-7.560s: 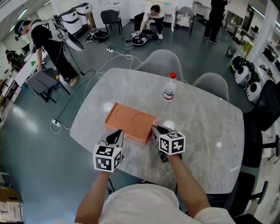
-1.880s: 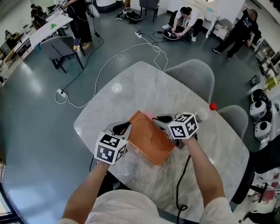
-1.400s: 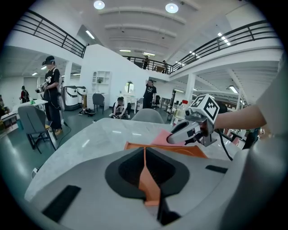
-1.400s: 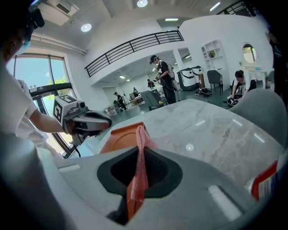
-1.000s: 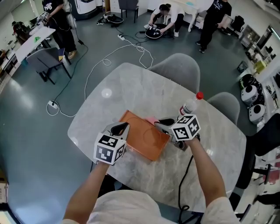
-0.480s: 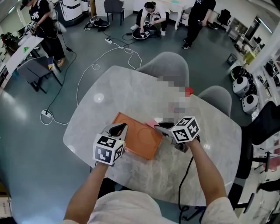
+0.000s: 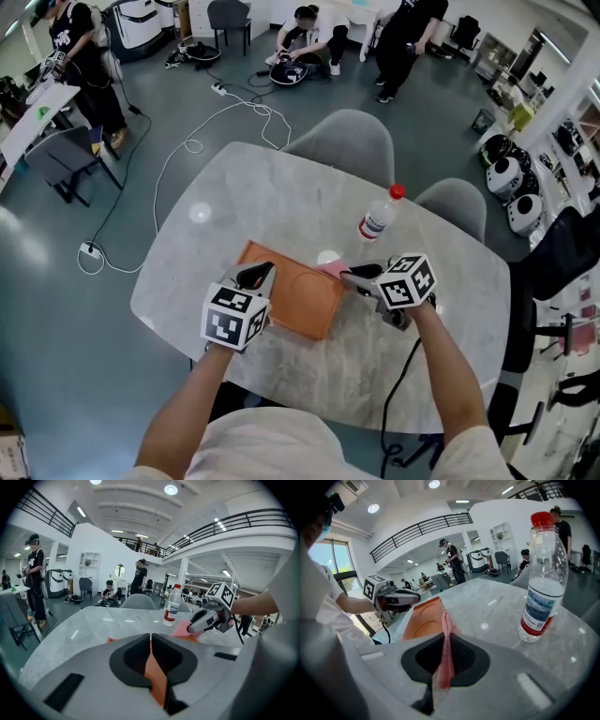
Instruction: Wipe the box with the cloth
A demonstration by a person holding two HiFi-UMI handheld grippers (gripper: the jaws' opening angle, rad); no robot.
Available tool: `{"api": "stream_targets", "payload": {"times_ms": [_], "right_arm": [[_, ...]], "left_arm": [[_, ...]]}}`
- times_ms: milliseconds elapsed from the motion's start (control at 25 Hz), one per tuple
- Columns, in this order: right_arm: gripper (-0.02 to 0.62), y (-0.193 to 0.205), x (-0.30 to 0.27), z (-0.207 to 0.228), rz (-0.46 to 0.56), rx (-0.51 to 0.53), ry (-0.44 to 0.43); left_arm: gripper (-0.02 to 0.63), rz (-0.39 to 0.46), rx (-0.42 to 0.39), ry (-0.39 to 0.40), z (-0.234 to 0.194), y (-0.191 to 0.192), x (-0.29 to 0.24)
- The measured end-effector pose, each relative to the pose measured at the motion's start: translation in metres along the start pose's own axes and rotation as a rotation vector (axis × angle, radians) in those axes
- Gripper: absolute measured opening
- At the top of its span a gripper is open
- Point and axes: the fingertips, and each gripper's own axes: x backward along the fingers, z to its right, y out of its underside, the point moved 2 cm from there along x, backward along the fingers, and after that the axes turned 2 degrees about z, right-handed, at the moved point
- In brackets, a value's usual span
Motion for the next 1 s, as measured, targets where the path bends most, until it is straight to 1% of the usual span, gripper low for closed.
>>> {"api": "stream_targets", "payload": {"times_ms": [240, 440, 680, 880, 1000], "right_arm": [[0.018, -0.004, 0.013, 0.007, 0.006, 0.005, 0.071], [0.018, -0.030, 0.012, 0.007, 0.014, 0.049, 0.106], [0.018, -0.069, -0.013, -0.005, -0.022, 0.152, 0.097], [0.018, -0.104, -0.045, -0.018, -0.074, 0.259, 0.066], [0.018, -0.124, -0.064, -0.025, -0.088, 0.305, 0.046]], "left_arm": [[0.017, 0.005, -0.015, 0.015, -0.006, 0.002, -0.001], [0.017, 0.017, -0.010, 0.011, -0.018, 0.001, 0.007], [0.017, 0.042, 0.000, -0.017, -0.040, 0.001, 0.024], [0.017, 0.053, 0.029, -0.058, -0.063, 0.005, 0.041], [0.017, 0.055, 0.041, -0.075, -0.074, 0.008, 0.051]]}}
